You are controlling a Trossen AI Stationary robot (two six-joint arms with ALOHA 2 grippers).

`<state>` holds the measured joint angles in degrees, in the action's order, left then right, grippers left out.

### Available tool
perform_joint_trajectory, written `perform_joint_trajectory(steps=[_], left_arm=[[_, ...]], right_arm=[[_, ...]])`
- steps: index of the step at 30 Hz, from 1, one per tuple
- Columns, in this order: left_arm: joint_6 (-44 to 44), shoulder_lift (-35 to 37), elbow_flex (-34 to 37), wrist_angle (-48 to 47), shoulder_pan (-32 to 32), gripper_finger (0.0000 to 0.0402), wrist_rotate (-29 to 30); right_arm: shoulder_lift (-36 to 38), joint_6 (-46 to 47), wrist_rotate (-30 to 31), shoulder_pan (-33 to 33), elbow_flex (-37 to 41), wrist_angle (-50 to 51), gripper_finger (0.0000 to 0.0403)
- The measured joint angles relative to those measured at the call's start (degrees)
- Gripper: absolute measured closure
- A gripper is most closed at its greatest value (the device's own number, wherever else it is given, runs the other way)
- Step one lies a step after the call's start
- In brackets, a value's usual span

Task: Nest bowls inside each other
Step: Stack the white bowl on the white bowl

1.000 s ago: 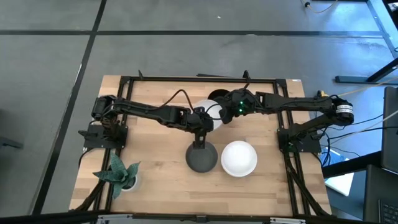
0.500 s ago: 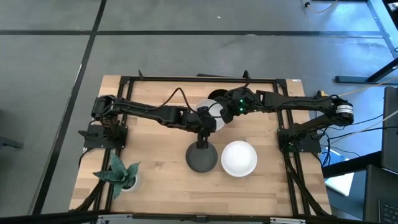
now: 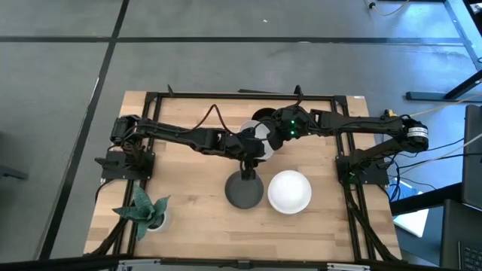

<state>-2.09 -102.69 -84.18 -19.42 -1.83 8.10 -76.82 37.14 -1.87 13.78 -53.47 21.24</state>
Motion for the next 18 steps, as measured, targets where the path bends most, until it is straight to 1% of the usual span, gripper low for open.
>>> perform_joint_trajectory(steps=[9, 12, 16, 18], left_arm=[[0.0, 0.0, 0.0, 0.6, -0.2, 0.0277, 0.0], [-2.3, 0.4, 0.0, 2.3, -0.7, 0.0277, -1.0], [-3.1, 2.7, -0.3, 5.0, -1.2, 0.0277, -1.6], [-3.1, 3.9, -0.2, 3.9, -1.2, 0.0277, -1.4]], right_arm=[[0.0, -0.2, -0.1, 0.0, 0.0, 0.9, 0.0397], [0.0, -0.2, -0.5, -0.1, 0.0, 1.2, 0.0397], [-0.2, -2.2, -0.9, -0.2, 0.2, 2.0, 0.0397], [-0.1, -1.9, -1.3, -0.1, 0.2, 1.7, 0.0397]])
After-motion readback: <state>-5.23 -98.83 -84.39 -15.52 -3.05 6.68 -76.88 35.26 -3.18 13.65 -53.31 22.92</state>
